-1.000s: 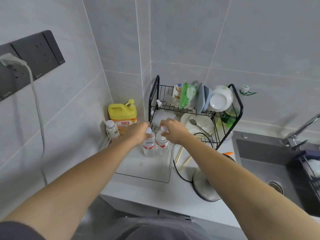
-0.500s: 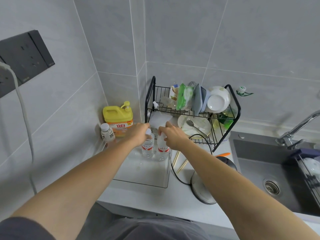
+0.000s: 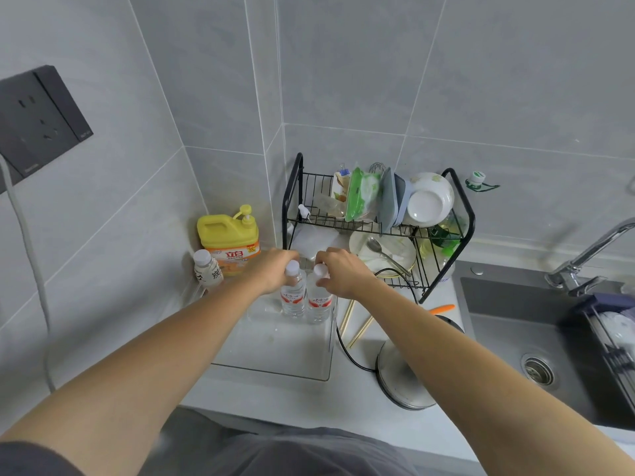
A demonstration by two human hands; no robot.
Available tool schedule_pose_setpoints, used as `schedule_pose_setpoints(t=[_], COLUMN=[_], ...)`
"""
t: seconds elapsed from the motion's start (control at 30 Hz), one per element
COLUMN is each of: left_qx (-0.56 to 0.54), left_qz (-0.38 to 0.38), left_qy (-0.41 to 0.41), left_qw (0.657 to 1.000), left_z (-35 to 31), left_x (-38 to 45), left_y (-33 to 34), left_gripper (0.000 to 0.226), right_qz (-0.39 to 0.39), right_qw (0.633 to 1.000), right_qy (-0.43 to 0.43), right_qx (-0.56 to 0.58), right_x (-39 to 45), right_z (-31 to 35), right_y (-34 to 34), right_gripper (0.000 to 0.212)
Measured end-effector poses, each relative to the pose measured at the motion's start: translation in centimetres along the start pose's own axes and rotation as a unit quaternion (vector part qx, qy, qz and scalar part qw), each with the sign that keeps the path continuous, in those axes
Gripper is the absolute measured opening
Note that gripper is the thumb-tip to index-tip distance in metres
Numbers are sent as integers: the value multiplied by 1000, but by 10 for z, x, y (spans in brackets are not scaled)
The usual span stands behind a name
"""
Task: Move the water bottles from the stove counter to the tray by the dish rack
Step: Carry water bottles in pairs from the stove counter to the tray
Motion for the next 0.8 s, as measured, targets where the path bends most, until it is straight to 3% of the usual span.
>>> schedule_pose_setpoints(t=[0.33, 0.8], left_qx=[-28, -20], left_qz=[-62, -28], left_qy=[-34, -27], left_qw=[997, 999], left_z=[-8, -9], left_x=[-3, -11], left_y=[11, 3], left_gripper=[28, 27], right_qz=[-19, 1], right_qw=[1000, 999], right_qy=[7, 32], right_qx=[-21, 31], right_x=[0, -11], right_z=[-2, -4], right_y=[5, 1], right_gripper=[42, 41])
Point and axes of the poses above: each hand's wrist, its own x-axis towards the middle knuckle, its own y-axis out of the palm, z = x × y, the point moved 2 cm from there along x, towards the middle knuckle, and after that the axes turned 15 degrees about x, right-handed, at the moved point
